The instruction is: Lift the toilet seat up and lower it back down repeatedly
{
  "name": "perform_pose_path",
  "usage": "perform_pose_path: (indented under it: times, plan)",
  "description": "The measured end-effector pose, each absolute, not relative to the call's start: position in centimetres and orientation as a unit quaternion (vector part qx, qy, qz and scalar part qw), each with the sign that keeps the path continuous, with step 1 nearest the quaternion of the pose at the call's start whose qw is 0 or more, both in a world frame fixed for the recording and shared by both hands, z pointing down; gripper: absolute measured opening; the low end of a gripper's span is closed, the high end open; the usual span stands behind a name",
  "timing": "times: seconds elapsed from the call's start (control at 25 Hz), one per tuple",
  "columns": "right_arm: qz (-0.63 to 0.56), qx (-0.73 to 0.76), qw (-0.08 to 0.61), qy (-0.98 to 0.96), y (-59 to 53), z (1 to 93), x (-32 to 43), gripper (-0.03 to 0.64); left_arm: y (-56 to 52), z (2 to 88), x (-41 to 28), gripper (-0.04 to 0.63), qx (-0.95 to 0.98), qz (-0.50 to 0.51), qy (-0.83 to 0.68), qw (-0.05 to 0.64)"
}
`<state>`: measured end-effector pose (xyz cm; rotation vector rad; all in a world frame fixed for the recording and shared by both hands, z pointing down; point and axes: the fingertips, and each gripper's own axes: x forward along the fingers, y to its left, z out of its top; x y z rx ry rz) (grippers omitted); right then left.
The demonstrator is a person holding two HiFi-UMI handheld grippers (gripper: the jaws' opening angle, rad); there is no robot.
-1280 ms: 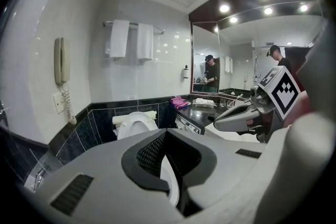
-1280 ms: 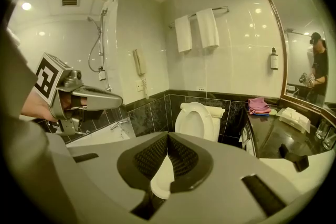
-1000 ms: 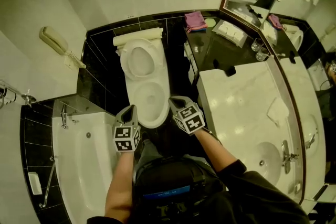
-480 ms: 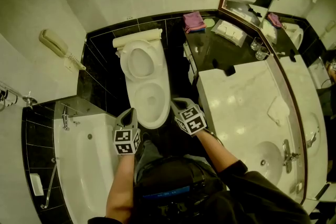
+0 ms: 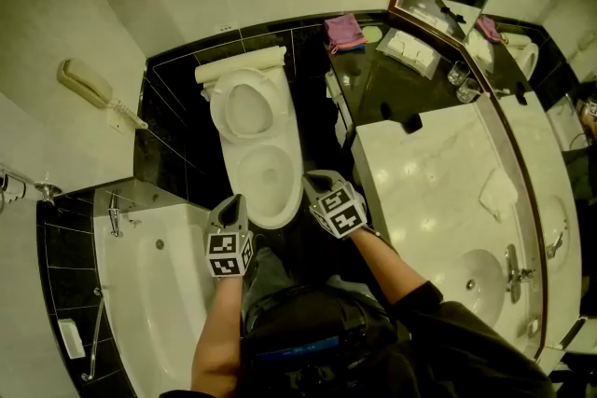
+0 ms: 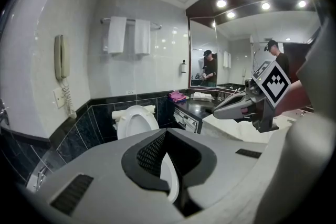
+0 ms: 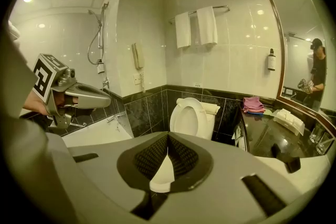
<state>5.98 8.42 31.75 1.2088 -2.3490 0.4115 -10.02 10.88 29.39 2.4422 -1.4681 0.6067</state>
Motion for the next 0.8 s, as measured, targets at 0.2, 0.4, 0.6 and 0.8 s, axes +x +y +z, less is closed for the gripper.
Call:
perform_pose_path:
  times: [0.2, 0.4, 0.6, 0.8]
  plan:
    - [0.130, 0.439, 0.258, -0.851, 5.0, 31.9, 5.0, 0.018, 8.0, 30.5, -10.0, -0.011, 0.838, 0.211, -0.488, 0.120]
    - [0.108, 0.431, 0.281, -0.851, 0.2, 33.0, 3.4, 0.061, 3.7, 32.0, -10.0, -0.011, 0.843, 0.216, -0.478, 0.124]
    - [0.079, 0.412, 0.303, -0.856, -5.9, 33.5, 0.8, 0.113, -1.4, 33.7, -10.8, -0.011, 0.844, 0.218, -0.472, 0.130]
    - [0.066, 0.398, 0.333, -0.853, -12.4, 35.3, -1.2, 0.161, -6.2, 36.7, -11.8, -0.011, 0.844, 0.229, -0.462, 0.146]
